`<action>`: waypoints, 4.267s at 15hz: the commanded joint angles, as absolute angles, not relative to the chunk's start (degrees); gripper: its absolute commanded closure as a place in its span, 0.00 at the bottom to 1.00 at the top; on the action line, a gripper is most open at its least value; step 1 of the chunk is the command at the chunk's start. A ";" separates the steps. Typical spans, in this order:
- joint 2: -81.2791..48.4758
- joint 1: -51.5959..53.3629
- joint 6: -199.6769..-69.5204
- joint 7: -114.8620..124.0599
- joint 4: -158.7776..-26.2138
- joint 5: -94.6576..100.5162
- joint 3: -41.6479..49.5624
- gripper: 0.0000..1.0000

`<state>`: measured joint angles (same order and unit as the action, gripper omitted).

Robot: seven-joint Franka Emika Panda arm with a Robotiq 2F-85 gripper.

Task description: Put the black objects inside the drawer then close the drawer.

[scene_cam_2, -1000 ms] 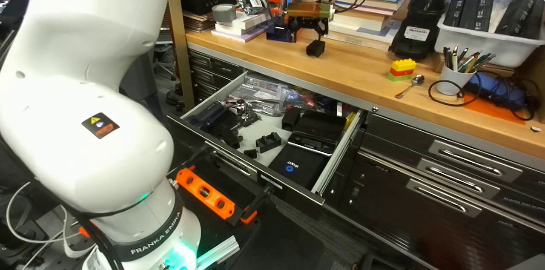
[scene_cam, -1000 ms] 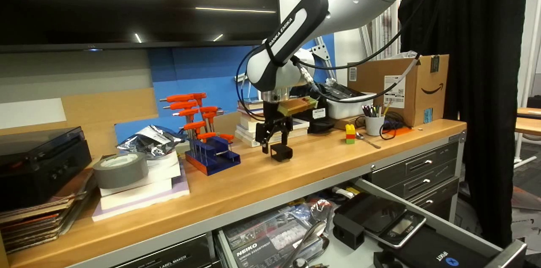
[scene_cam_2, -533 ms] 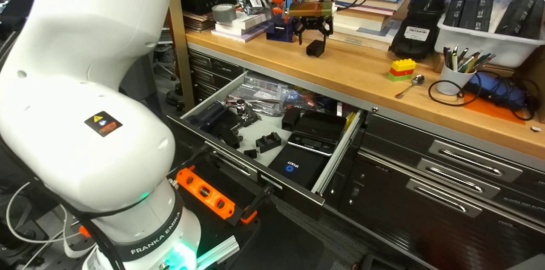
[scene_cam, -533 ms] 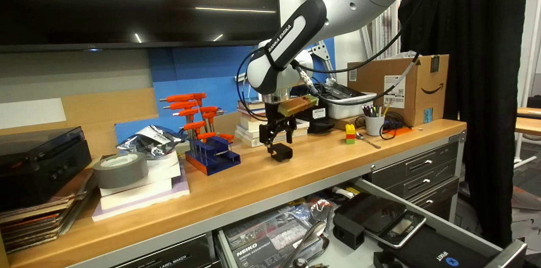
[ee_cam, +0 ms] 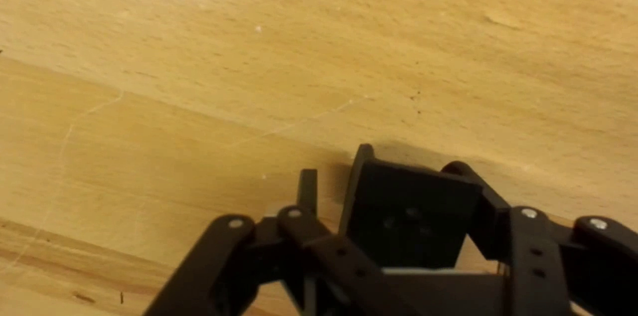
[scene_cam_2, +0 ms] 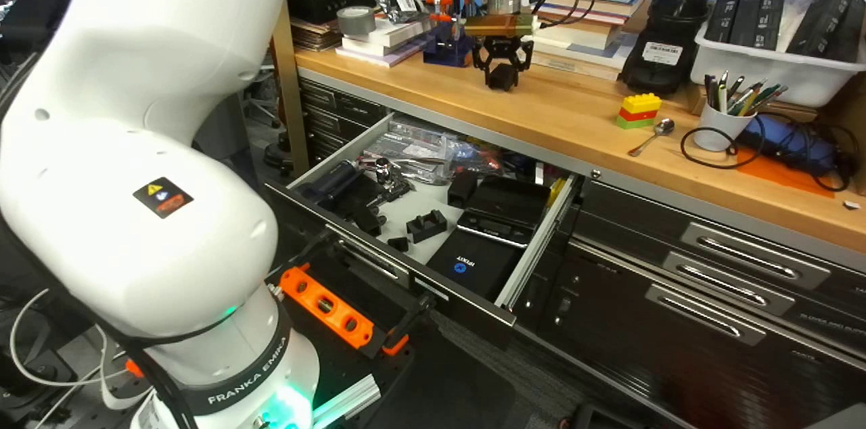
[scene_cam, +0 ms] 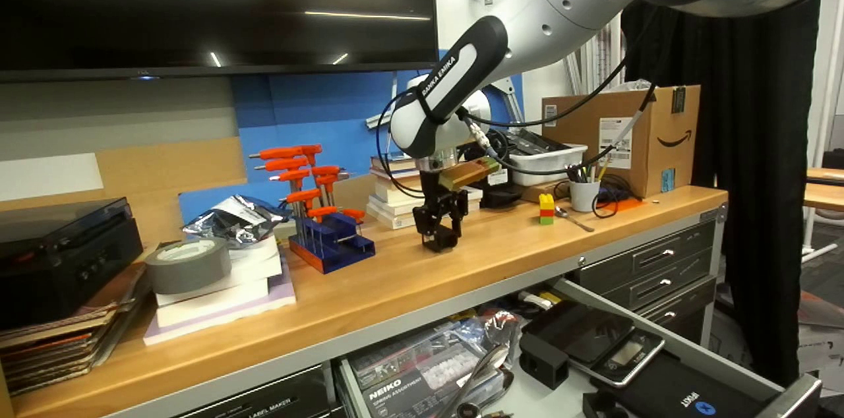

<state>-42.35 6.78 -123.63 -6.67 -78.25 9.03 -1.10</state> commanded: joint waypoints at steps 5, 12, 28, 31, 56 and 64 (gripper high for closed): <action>-43.75 6.87 -117.57 -5.30 -74.52 9.71 -0.41 0.75; -36.42 3.93 -111.40 -6.53 -83.78 7.99 -0.94 0.75; -8.31 2.27 -125.65 0.36 -129.71 -1.72 -2.35 0.75; -7.77 2.28 -132.41 -0.32 -135.59 -4.73 -3.05 0.75; -16.49 -0.49 -149.81 -9.88 -142.41 -20.88 -6.36 0.75; -17.57 -1.38 -149.96 -9.14 -142.04 -21.18 -6.54 0.04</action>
